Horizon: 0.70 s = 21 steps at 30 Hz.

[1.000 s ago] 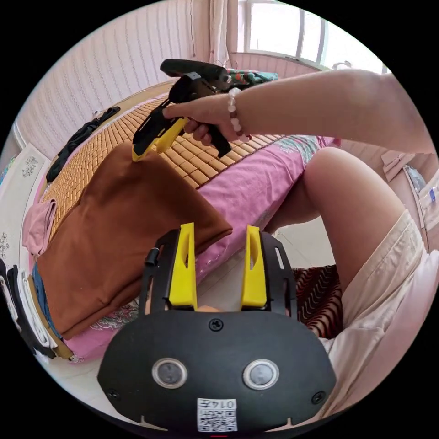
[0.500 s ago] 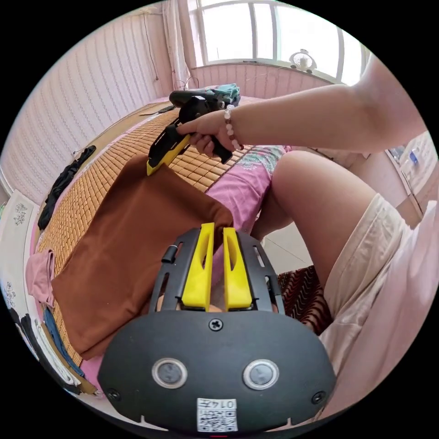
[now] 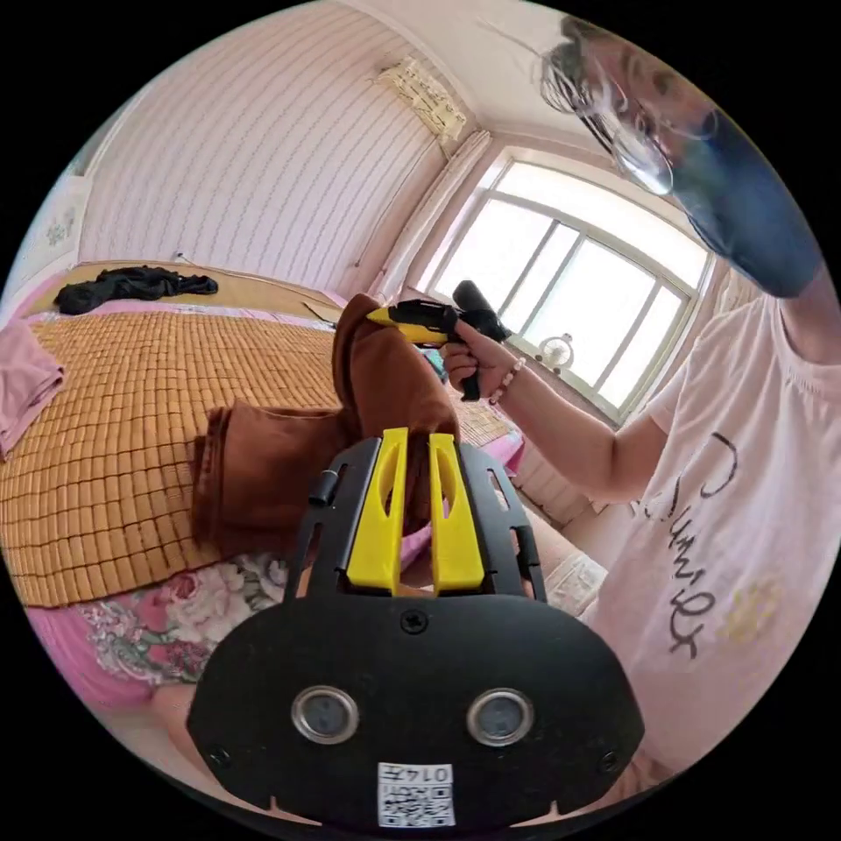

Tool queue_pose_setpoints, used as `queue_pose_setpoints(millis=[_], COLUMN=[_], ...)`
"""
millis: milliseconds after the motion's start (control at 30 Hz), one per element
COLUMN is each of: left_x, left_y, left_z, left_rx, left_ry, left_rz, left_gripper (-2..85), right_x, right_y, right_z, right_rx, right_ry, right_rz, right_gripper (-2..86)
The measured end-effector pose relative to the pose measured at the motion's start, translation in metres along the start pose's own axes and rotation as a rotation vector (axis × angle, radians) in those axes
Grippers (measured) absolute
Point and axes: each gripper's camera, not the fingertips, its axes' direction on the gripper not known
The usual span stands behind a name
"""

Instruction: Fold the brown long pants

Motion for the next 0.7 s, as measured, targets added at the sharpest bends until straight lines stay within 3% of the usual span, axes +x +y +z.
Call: queue_pose_setpoints(millis=[133,200,333,500,567,667,700], left_x=[-0.060,-0.066,-0.070,-0.069,-0.068,-0.089,-0.093], left_y=[0.033,0.039,0.035,0.006,-0.003,0.004,0.011], left_z=[-0.057,-0.066,-0.046,0.011,0.033,0.081,0.078], left_rx=[-0.095,-0.119,-0.098,-0.103,-0.125,-0.371,-0.305], left_ry=[-0.509,-0.593,-0.560,-0.436,-0.461,-0.652,-0.651], left_rz=[-0.222,-0.253,-0.241,-0.181,-0.126,-0.089,-0.085], left_gripper=[4.5,3.0,1.4,3.4,4.6,3.6,3.0], right_x=[0.007,0.015,0.026,0.025,0.028,0.038,0.040], right_y=[-0.022,-0.012,0.047,0.124,0.146,0.166,0.167], right_z=[0.083,0.090,0.083,0.104,0.131,0.154,0.155], right_rx=[-0.010,-0.028,-0.107,-0.297,-0.374,-0.304,-0.295], right_ry=[-0.007,-0.036,0.091,0.101,0.210,0.285,0.272], right_rz=[-0.011,-0.006,-0.025,-0.040,-0.061,-0.053,-0.023], right_gripper=[4.6,3.0,0.6,-0.2,-0.4,-0.8,-0.8])
